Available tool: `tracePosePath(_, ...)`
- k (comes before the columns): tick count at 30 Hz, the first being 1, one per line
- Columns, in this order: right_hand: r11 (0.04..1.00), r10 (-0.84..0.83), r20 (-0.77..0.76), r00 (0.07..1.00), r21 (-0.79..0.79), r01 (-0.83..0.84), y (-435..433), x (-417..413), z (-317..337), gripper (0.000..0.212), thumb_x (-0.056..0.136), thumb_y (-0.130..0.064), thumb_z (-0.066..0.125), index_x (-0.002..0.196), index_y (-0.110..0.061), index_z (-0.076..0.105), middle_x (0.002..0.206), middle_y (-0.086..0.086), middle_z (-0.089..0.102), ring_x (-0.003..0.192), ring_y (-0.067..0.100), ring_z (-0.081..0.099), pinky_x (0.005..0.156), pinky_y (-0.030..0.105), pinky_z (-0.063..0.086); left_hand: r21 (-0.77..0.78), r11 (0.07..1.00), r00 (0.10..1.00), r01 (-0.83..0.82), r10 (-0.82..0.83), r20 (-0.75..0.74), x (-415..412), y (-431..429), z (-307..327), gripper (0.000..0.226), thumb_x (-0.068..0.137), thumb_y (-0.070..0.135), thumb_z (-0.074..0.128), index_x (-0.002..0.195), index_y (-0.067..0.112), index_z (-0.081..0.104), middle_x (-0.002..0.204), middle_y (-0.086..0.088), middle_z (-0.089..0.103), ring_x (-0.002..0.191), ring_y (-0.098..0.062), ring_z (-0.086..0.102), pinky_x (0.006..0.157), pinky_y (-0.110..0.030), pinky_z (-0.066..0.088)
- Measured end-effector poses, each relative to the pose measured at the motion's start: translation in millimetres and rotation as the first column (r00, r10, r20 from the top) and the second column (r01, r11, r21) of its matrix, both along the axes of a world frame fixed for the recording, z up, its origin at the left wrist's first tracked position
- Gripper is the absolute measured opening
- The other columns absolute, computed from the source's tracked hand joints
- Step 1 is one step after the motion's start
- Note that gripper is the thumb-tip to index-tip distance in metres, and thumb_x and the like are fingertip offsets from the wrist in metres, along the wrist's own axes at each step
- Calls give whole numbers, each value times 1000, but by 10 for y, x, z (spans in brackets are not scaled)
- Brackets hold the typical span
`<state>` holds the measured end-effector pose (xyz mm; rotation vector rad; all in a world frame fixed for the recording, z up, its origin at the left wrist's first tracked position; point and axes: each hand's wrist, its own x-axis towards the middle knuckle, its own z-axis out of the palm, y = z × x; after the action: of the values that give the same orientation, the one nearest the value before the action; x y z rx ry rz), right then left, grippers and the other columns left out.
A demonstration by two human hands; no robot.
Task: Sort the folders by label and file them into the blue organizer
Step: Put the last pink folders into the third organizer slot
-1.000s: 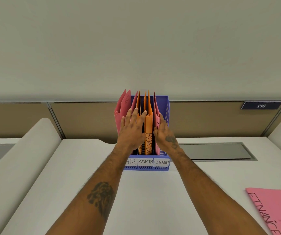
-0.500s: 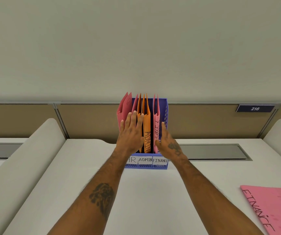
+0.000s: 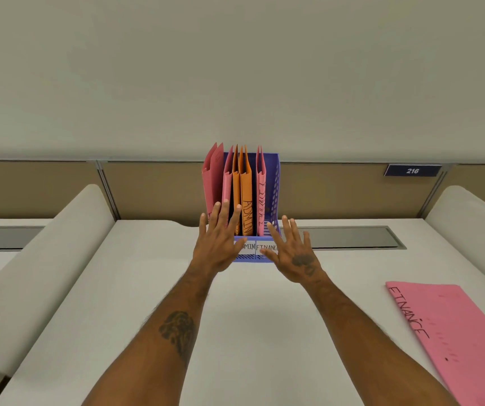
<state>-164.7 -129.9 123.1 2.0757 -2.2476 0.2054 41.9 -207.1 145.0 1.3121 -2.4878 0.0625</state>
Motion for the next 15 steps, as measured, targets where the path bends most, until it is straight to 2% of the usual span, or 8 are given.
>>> tracePosePath(2, 1000, -14, -6, 1000, 16, 14, 136, 2, -51, 82, 80, -75, 1, 150, -35, -12, 162, 10, -12, 149, 32, -7, 117, 59, 8, 36, 999, 1000, -6, 6, 6, 35, 99, -79, 83, 98, 59, 34, 153, 29, -20, 162, -3, -24, 149, -22, -23, 118, -52, -10)
tracePosePath(7, 998, -51, -54, 997, 36, 53, 486, -20, -178, 95, 72, -79, -20, 153, -31, -8, 162, 13, -7, 149, 34, -1, 116, 58, 9, 81, 997, 1000, 10, -11, 8, 69, 351, -307, 80, 97, 62, 28, 153, 30, -19, 163, -4, -23, 149, -23, -24, 114, -47, -17)
tracePosePath(11, 993, -105, -49, 993, 45, 107, 681, -96, -270, 88, 79, -76, -6, 153, -30, -6, 162, 14, -6, 149, 33, -3, 116, 57, 7, 100, 995, 1000, 13, -15, 16, 23, 498, -427, 80, 97, 63, 28, 151, 31, -21, 163, -4, -20, 150, -24, -21, 116, -48, -15)
tracePosePath(15, 989, -144, -23, 989, 38, 145, 899, -250, -321, 95, 74, -79, -14, 154, -30, -2, 162, 13, -6, 149, 32, -4, 116, 57, 6, 105, 994, 999, 37, -39, 16, -141, 643, -477, 80, 96, 64, 28, 154, 30, -16, 164, -5, -18, 150, -24, -20, 118, -50, -11)
